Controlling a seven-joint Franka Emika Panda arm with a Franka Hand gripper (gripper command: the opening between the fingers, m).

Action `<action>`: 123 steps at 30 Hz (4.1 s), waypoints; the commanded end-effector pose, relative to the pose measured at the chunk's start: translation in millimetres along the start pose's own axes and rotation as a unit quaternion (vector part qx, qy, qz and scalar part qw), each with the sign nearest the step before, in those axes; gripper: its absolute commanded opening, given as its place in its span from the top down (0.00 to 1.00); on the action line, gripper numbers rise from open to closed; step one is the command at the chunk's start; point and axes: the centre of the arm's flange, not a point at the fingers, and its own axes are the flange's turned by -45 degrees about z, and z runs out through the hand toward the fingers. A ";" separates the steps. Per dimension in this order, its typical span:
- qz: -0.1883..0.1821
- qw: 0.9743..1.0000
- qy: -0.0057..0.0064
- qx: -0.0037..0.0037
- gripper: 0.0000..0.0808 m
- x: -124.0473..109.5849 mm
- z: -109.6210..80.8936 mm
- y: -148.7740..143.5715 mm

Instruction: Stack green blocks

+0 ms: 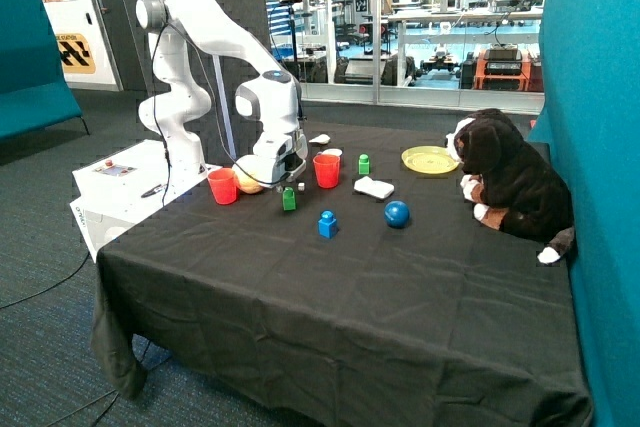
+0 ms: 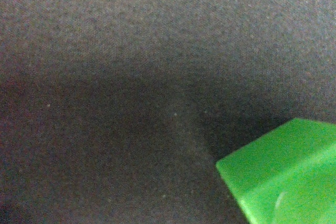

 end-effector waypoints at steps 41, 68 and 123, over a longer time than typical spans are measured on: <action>0.004 1.000 0.005 -0.002 0.73 5.1 11.2 6.5; -0.001 1.000 0.005 -0.002 1.00 -3.1 6.9 -1.0; -0.157 0.988 0.005 -0.003 1.00 -13.4 -102.8 -170.8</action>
